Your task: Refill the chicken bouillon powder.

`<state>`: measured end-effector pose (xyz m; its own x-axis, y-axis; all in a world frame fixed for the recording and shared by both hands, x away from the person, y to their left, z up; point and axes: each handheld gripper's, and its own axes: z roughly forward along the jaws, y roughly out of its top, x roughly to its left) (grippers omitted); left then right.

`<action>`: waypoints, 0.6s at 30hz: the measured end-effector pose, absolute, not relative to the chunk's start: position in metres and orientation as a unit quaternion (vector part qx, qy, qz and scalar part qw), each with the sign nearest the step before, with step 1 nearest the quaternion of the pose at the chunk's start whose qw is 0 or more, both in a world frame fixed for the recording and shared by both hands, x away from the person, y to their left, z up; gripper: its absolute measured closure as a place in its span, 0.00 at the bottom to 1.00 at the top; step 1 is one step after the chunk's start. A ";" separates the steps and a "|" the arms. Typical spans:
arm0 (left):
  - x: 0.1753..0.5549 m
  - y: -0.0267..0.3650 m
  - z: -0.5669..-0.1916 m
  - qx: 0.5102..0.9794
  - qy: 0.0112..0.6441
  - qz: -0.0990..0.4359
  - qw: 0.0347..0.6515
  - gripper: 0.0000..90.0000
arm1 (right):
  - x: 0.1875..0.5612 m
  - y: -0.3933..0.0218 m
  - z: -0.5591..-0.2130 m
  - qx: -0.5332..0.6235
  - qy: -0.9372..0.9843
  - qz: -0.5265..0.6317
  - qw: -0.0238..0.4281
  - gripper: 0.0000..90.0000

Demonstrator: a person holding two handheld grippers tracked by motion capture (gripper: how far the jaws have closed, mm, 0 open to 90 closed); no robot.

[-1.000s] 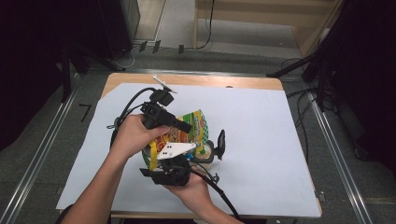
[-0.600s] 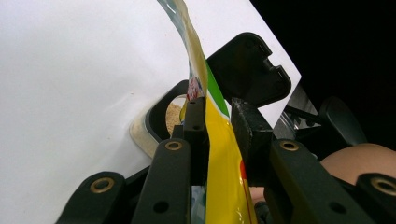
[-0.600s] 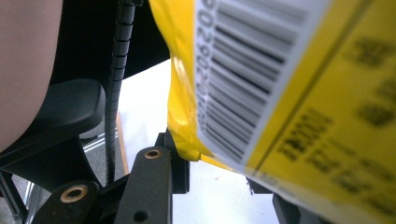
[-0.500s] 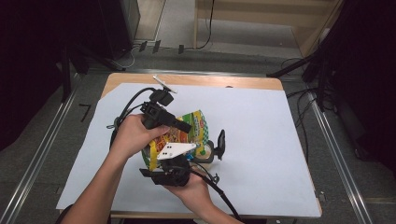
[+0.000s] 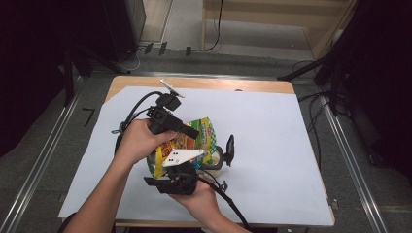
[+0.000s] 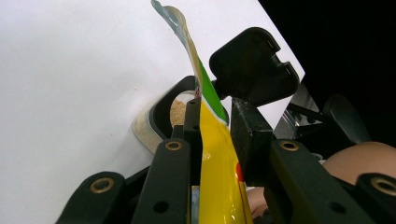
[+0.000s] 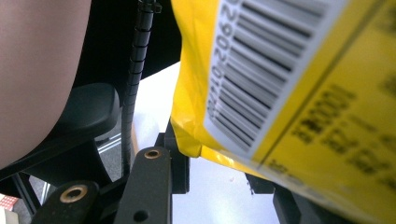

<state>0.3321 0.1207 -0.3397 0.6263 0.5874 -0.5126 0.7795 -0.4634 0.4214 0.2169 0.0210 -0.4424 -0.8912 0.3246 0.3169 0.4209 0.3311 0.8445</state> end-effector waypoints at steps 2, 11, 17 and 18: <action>0.332 0.121 -0.340 0.842 0.405 -0.149 0.322 0.85 | 0.217 0.021 -0.442 -0.229 -0.815 -0.531 0.044 0.75; 0.332 0.121 -0.340 0.842 0.406 -0.150 0.322 0.86 | 0.216 0.021 -0.442 -0.227 -0.815 -0.531 0.045 0.75; 0.334 0.121 -0.342 0.841 0.407 -0.153 0.321 0.86 | 0.215 0.021 -0.442 -0.228 -0.814 -0.533 0.049 0.75; 0.334 0.121 -0.342 0.841 0.407 -0.153 0.321 0.86 | 0.215 0.021 -0.442 -0.229 -0.813 -0.533 0.049 0.75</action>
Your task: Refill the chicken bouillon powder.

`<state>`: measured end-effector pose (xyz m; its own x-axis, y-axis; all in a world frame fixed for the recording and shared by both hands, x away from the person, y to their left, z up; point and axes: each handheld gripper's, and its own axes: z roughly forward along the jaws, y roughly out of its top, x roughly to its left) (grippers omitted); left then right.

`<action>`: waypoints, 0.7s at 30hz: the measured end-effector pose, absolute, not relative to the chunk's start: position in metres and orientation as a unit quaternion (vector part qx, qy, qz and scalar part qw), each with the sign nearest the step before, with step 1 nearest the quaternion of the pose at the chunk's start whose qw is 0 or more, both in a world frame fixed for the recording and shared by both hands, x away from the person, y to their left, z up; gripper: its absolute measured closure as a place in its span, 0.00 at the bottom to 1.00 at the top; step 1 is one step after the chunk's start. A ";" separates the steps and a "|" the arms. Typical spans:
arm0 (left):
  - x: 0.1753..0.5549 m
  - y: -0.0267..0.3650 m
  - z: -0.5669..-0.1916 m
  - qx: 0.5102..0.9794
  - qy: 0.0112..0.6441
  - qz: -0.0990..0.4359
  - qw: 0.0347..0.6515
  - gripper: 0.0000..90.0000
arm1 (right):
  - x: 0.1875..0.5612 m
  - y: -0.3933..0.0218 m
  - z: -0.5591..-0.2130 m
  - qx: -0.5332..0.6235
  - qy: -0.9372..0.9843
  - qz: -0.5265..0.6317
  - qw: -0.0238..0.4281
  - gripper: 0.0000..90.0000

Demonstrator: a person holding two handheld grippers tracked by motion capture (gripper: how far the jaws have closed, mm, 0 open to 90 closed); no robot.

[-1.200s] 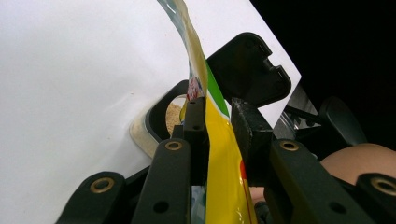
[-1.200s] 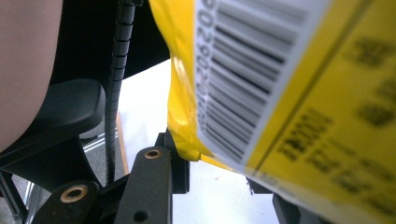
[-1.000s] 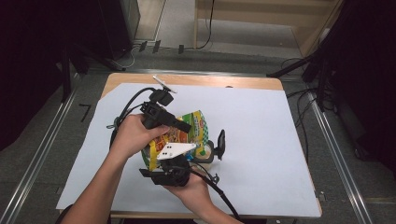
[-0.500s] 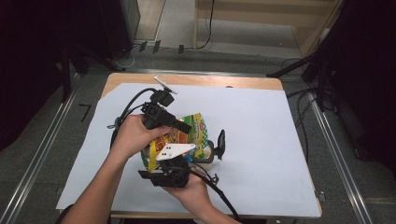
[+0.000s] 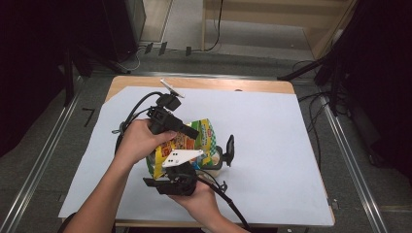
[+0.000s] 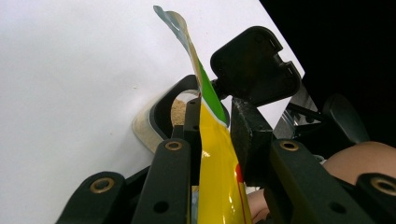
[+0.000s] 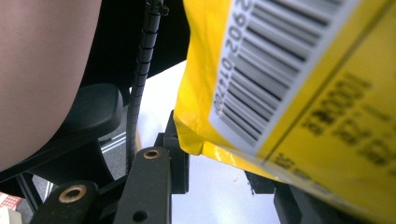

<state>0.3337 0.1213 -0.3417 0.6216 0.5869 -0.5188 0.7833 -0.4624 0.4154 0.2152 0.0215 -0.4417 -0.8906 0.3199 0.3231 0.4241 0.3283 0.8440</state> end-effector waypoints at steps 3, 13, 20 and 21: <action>0.334 0.121 -0.342 0.842 0.406 -0.153 0.320 0.86 | 0.215 0.022 -0.442 -0.229 -0.813 -0.533 0.049 0.75; 0.333 0.121 -0.341 0.843 0.405 -0.153 0.321 0.86 | 0.215 0.022 -0.442 -0.227 -0.815 -0.532 0.045 0.75; 0.333 0.121 -0.341 0.843 0.404 -0.153 0.321 0.86 | 0.215 0.022 -0.442 -0.227 -0.815 -0.531 0.044 0.75; 0.333 0.121 -0.341 0.843 0.404 -0.153 0.321 0.86 | 0.215 0.022 -0.443 -0.227 -0.815 -0.531 0.044 0.75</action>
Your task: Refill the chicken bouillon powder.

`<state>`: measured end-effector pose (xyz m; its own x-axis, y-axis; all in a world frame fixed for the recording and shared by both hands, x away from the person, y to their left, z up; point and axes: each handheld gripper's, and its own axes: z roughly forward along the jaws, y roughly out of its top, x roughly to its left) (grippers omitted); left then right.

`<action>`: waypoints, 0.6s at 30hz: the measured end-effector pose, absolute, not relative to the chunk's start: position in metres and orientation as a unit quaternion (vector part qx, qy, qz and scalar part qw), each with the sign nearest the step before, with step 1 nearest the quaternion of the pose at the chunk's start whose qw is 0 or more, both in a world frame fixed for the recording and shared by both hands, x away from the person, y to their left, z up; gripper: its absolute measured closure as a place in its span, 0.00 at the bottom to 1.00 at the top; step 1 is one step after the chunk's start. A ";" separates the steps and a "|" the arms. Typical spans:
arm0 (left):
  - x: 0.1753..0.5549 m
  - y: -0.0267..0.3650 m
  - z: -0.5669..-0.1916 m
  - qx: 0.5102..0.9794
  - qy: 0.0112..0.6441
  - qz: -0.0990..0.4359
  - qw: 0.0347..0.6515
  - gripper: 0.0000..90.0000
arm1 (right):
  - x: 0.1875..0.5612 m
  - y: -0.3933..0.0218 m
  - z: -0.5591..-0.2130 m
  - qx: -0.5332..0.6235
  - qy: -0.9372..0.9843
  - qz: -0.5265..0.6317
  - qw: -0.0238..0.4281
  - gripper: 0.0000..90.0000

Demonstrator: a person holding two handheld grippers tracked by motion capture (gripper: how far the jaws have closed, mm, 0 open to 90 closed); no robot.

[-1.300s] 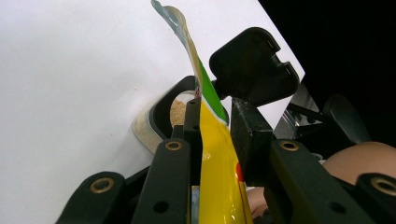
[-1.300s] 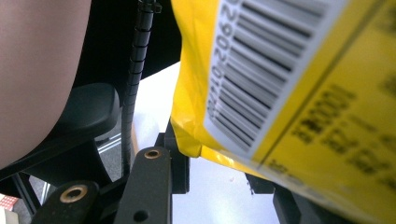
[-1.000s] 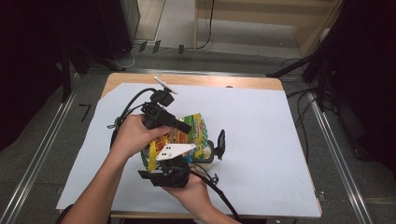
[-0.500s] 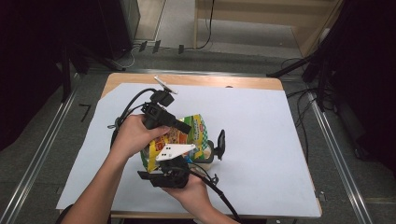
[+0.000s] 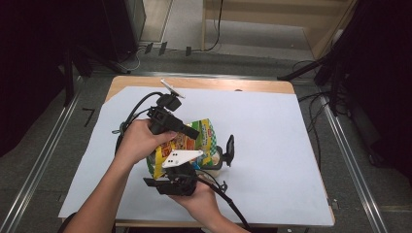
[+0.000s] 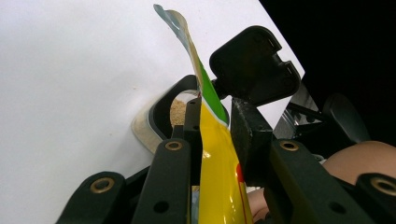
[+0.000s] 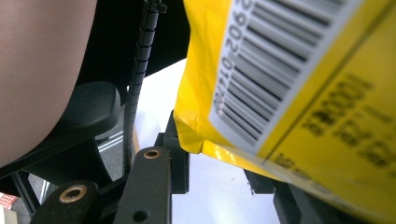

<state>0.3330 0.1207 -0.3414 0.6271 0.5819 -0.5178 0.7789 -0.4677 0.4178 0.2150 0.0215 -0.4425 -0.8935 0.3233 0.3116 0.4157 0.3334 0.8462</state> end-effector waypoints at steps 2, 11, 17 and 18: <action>0.333 0.121 -0.341 0.843 0.403 -0.153 0.321 0.86 | 0.215 0.022 -0.443 -0.226 -0.816 -0.531 0.043 0.75; 0.333 0.120 -0.341 0.843 0.404 -0.153 0.321 0.86 | 0.215 0.021 -0.443 -0.228 -0.815 -0.530 0.043 0.75; 0.333 0.120 -0.341 0.842 0.404 -0.154 0.322 0.85 | 0.215 0.021 -0.442 -0.227 -0.815 -0.531 0.044 0.75; 0.333 0.120 -0.342 0.842 0.405 -0.154 0.321 0.85 | 0.215 0.021 -0.442 -0.227 -0.815 -0.532 0.045 0.75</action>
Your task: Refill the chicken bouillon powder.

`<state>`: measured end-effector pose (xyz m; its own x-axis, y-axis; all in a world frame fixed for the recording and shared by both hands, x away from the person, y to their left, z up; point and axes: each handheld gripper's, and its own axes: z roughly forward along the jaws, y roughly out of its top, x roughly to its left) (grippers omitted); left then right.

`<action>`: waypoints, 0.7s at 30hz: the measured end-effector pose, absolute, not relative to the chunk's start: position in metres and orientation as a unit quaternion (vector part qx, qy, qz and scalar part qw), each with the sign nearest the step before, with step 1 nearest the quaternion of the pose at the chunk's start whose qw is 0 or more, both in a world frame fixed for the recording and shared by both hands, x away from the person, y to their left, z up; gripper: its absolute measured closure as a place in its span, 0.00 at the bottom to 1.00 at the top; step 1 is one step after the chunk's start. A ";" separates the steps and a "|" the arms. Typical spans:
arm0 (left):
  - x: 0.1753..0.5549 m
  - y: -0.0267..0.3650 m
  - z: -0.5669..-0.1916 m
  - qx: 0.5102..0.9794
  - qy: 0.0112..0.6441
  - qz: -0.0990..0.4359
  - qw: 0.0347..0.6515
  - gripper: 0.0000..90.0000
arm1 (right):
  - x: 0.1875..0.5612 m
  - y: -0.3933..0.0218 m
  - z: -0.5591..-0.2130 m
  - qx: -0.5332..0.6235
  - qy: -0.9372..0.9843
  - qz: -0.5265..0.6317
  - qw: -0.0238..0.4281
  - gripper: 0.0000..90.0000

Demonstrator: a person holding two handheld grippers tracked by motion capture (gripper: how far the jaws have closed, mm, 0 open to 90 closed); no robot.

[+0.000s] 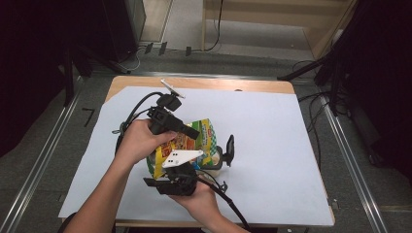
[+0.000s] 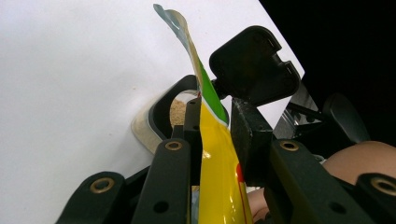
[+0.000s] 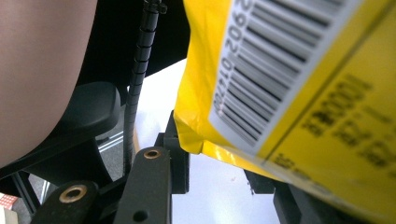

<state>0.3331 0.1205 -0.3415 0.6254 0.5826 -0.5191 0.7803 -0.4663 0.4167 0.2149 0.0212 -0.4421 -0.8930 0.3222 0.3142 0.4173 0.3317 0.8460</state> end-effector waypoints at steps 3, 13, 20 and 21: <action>0.333 0.120 -0.342 0.843 0.404 -0.153 0.321 0.86 | 0.214 0.021 -0.442 -0.228 -0.814 -0.532 0.045 0.75; 0.332 0.119 -0.342 0.843 0.404 -0.152 0.320 0.85 | 0.214 0.021 -0.442 -0.229 -0.814 -0.532 0.044 0.75; 0.332 0.119 -0.341 0.844 0.403 -0.151 0.321 0.85 | 0.214 0.021 -0.442 -0.228 -0.815 -0.531 0.043 0.75; 0.332 0.119 -0.341 0.844 0.403 -0.152 0.321 0.86 | 0.214 0.021 -0.442 -0.228 -0.815 -0.531 0.043 0.75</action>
